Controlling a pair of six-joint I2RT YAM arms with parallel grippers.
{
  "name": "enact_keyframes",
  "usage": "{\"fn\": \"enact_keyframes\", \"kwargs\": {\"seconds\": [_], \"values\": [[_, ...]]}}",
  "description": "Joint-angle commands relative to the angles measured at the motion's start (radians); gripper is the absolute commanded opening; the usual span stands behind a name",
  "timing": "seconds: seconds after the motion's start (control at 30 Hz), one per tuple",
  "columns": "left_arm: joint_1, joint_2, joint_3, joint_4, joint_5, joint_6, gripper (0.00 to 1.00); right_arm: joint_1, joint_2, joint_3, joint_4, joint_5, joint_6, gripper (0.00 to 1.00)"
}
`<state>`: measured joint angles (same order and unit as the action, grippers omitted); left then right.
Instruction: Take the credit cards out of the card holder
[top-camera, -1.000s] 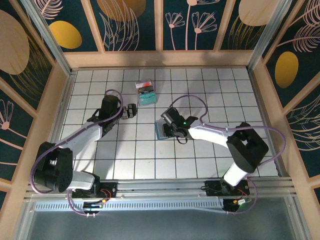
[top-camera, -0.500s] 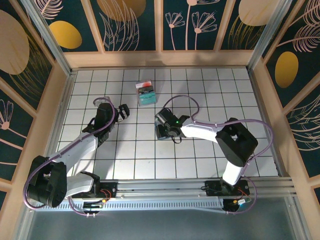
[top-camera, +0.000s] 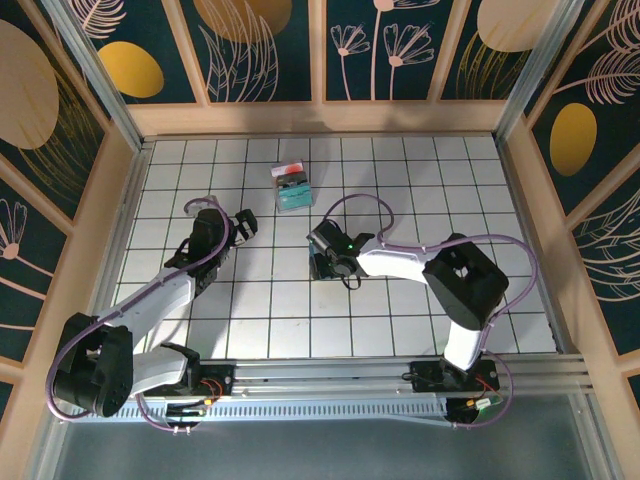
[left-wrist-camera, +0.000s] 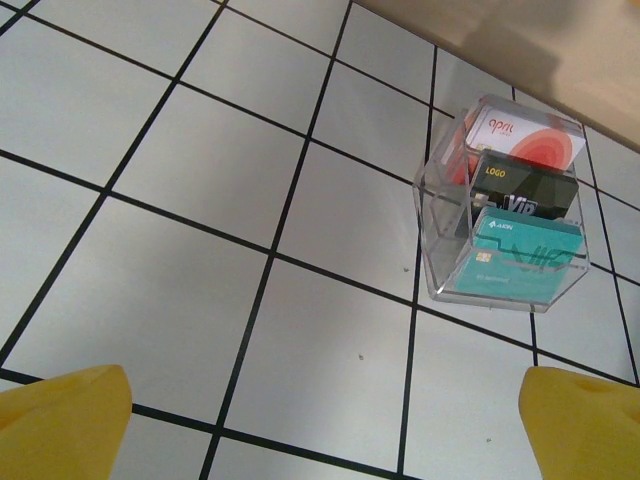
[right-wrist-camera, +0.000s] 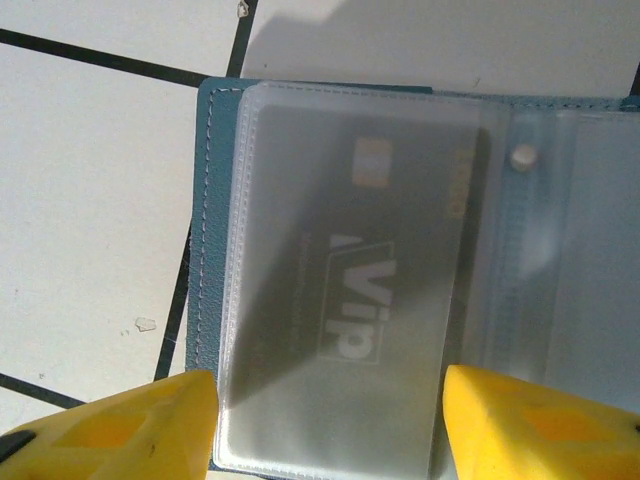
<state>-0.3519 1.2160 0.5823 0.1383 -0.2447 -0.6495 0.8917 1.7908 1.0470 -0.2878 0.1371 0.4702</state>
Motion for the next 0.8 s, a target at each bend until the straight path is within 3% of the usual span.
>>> {"fn": "enact_keyframes", "kwargs": {"seconds": [0.0,0.2,0.43,0.67,0.77], "values": [[0.003,-0.016,-0.002,0.023,-0.005,-0.008,0.99,0.007,0.021,0.010,-0.001,0.015,-0.003,0.58],[0.004,-0.032,0.008,0.017,-0.002,0.010,0.99,0.006,0.006,0.001,0.010,-0.004,0.001,0.51],[0.003,-0.046,0.026,-0.003,-0.007,0.027,0.99,0.000,-0.011,-0.009,0.025,-0.015,0.011,0.34],[0.003,-0.087,0.017,0.000,0.005,0.053,0.99,0.000,-0.005,0.002,0.003,0.016,0.021,0.24],[0.002,-0.106,0.010,-0.003,0.016,0.064,0.99,0.000,-0.012,0.010,-0.007,0.024,0.026,0.24]]}}
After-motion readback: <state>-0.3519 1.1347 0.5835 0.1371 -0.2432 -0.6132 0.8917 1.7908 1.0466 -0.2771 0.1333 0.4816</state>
